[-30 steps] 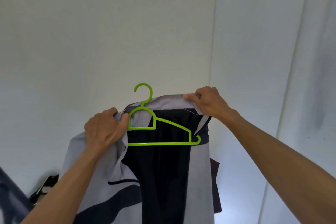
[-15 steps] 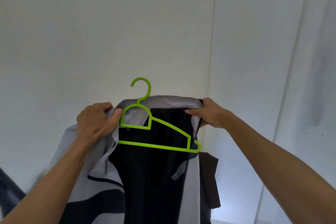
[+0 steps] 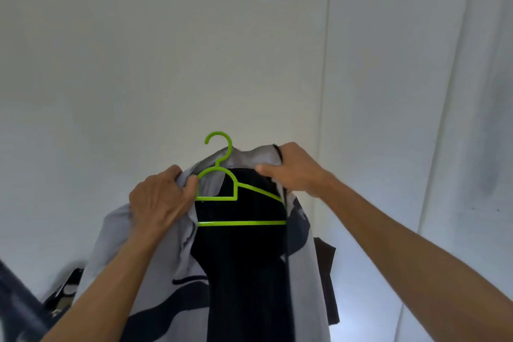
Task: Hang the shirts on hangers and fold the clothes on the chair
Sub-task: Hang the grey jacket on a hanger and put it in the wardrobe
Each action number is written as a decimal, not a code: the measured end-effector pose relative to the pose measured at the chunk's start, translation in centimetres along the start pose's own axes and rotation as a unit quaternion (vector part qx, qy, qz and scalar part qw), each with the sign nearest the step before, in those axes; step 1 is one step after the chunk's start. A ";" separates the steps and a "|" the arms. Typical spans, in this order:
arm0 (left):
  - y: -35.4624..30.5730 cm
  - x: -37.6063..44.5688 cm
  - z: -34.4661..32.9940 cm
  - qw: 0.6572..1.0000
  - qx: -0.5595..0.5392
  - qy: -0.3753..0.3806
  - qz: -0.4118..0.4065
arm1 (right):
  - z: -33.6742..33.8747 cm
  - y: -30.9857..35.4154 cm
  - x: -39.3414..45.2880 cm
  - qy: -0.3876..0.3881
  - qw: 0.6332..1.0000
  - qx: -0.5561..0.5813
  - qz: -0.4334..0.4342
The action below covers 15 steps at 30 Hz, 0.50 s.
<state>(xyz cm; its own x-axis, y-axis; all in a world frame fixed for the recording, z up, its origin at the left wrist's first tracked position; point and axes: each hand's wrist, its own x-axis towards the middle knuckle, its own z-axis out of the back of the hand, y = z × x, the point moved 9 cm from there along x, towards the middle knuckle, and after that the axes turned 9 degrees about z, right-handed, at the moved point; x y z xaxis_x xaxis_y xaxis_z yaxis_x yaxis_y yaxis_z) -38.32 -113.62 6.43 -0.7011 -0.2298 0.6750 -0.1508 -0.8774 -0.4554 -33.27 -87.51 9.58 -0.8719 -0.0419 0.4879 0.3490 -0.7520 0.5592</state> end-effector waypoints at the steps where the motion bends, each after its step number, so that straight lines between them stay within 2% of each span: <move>1: -0.8 -0.1 -0.2 1.000 -0.001 0.000 -0.003 | -0.7 1.2 0.0 -0.020 0.999 -0.039 0.019; 7: -4.0 -0.2 -1.0 1.000 0.017 0.000 0.001 | -5.0 4.7 -2.7 -0.083 0.991 -0.093 0.050; 10: -3.0 0.5 -1.2 1.000 0.006 0.003 0.031 | -5.7 4.5 -4.5 -0.076 0.989 -0.110 0.065; 12: -1.2 1.4 -0.9 0.998 -0.015 0.005 0.058 | -4.0 2.5 -4.7 -0.072 0.983 -0.163 0.048; 15: 1.2 2.6 0.0 0.995 -0.044 -0.009 0.093 | 1.3 -2.7 -3.9 -0.089 0.962 -0.256 -0.038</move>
<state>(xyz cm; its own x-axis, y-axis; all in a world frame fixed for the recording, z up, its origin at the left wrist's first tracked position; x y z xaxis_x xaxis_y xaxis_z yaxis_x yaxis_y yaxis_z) -40.34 -115.22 7.65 -0.7105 -0.3928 0.5839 -0.0807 -0.7788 -0.6221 -30.32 -84.46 7.05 -0.7994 0.1045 0.5917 0.0328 -0.9757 0.2167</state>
